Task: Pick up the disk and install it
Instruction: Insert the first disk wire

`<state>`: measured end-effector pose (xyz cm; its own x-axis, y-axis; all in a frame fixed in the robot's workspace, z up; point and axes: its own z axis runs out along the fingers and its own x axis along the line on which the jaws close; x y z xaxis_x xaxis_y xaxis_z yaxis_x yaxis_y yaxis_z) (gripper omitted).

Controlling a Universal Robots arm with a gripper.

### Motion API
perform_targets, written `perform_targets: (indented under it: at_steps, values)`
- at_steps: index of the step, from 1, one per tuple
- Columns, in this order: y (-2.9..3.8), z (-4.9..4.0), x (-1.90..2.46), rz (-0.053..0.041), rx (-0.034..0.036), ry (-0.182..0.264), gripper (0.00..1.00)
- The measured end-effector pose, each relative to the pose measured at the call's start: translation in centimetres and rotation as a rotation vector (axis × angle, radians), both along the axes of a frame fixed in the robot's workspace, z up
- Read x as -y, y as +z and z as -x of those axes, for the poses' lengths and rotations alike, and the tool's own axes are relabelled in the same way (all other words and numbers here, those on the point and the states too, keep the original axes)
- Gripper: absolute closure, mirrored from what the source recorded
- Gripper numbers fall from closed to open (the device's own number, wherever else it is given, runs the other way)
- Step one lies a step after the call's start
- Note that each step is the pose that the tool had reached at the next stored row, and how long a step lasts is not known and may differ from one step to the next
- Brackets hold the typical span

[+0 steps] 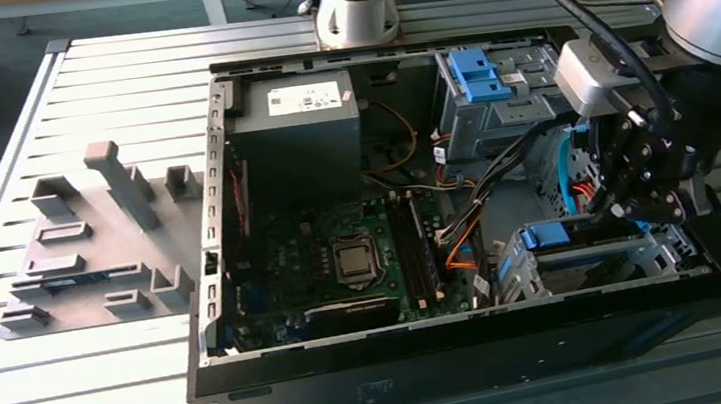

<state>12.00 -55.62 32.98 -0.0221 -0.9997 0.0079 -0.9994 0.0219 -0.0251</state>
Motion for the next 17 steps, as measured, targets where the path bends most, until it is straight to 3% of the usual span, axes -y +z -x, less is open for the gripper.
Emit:
perform_targets:
  at_steps: [11, 12, 17]
  values:
    - [-0.09, 0.0, 0.0, -0.0007, -0.0001, 0.0, 0.83]
    - [-0.03, 0.0, 0.0, -0.0004, -0.0001, 0.0, 0.76]
    - [0.74, 0.0, 0.0, -0.0001, 0.0, 0.0, 0.76]
